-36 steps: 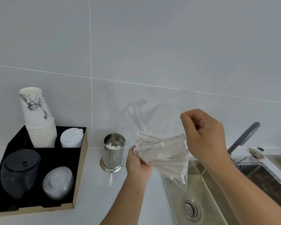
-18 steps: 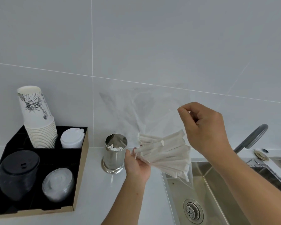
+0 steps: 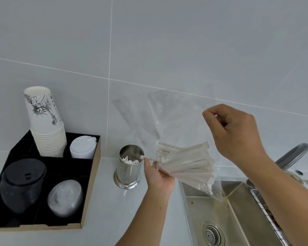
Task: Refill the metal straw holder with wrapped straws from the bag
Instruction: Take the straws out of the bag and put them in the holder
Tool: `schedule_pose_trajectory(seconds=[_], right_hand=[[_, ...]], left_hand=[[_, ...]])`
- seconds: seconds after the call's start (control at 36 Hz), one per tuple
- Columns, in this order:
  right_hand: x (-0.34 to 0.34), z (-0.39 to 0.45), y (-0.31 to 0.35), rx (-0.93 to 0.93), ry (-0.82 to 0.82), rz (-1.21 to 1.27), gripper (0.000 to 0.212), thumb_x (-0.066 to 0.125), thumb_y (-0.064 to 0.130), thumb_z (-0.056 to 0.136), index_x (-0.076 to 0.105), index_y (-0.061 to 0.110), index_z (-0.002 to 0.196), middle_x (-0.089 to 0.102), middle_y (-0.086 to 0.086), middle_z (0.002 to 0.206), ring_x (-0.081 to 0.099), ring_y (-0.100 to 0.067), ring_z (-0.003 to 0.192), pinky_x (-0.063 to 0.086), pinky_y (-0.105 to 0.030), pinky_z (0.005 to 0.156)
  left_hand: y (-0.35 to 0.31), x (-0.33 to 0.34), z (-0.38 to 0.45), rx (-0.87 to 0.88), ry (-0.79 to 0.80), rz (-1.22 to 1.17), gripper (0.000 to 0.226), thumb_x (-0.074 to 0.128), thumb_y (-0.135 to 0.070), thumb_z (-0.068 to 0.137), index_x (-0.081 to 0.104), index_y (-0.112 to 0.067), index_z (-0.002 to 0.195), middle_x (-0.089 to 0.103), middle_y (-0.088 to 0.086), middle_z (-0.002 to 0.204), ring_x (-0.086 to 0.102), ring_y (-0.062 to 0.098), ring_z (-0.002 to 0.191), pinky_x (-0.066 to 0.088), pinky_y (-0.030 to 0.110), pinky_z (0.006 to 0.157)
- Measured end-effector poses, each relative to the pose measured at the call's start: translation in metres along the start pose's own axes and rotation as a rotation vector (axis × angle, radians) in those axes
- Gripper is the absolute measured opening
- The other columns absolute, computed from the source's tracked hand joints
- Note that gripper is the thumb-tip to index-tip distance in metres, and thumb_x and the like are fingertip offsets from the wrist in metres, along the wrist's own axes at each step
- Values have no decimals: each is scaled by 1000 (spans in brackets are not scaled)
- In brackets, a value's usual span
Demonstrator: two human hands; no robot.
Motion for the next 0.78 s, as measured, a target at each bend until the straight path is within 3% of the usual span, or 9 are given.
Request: schedule_pose_trajectory(seconds=[0.08, 0.14, 0.19, 0.33, 0.42, 0.56, 0.78], right_hand=[[3, 1, -1, -10, 19, -2, 18, 59, 24, 94, 70, 16, 82, 51, -9, 47, 50, -25, 58, 37, -15, 49], [5, 2, -2, -13, 28, 3, 18, 59, 24, 94, 70, 16, 82, 51, -10, 47, 49, -25, 58, 37, -14, 49], [5, 4, -2, -19, 32, 4, 18, 59, 24, 94, 70, 16, 82, 51, -11, 47, 49, -25, 58, 36, -15, 49], [7, 11, 0, -31, 44, 5, 18, 59, 25, 94, 70, 17, 81, 52, -10, 48, 49, -25, 58, 37, -18, 50], [8, 13, 1, -34, 50, -2, 19, 59, 25, 93, 70, 16, 81, 51, -8, 48, 48, -24, 58, 36, -17, 50], [9, 17, 1, -24, 62, -3, 17, 59, 23, 93, 68, 19, 78, 49, -4, 47, 44, -16, 51, 35, -13, 48], [8, 19, 0, -32, 66, -16, 18, 59, 24, 93, 67, 22, 77, 48, 1, 47, 45, -14, 51, 35, -11, 47]], left_hand=[[1, -3, 1, -6, 14, -49, 51, 39, -61, 92, 60, -16, 102, 70, 11, 107, 68, 31, 98, 60, 44, 73], [1, -3, 1, -13, 26, -54, 59, 38, -63, 92, 61, -13, 114, 67, 13, 119, 68, 32, 103, 60, 42, 74], [-1, -1, 1, -9, 36, -58, 67, 36, -62, 93, 61, -9, 126, 66, 16, 122, 71, 31, 96, 61, 41, 66], [-5, 2, 2, 19, 41, -66, 64, 35, -60, 94, 59, -13, 131, 63, 16, 127, 71, 30, 94, 60, 39, 61], [-8, -1, 4, 38, 25, -59, 65, 35, -60, 94, 59, -12, 130, 67, 14, 119, 73, 29, 87, 61, 37, 64], [-10, -2, 3, 49, 5, -86, 58, 38, -58, 94, 62, -15, 124, 73, 9, 84, 74, 25, 72, 60, 32, 61], [-9, -2, 3, 76, -3, -50, 56, 40, -55, 95, 61, -13, 126, 73, 11, 100, 73, 26, 85, 57, 38, 78]])
Point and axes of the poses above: each hand's wrist, its own z-axis towards the middle knuckle, its own x-axis out of the palm, y = z × x, the point moved 7 cm from there along z, towards the middle knuckle
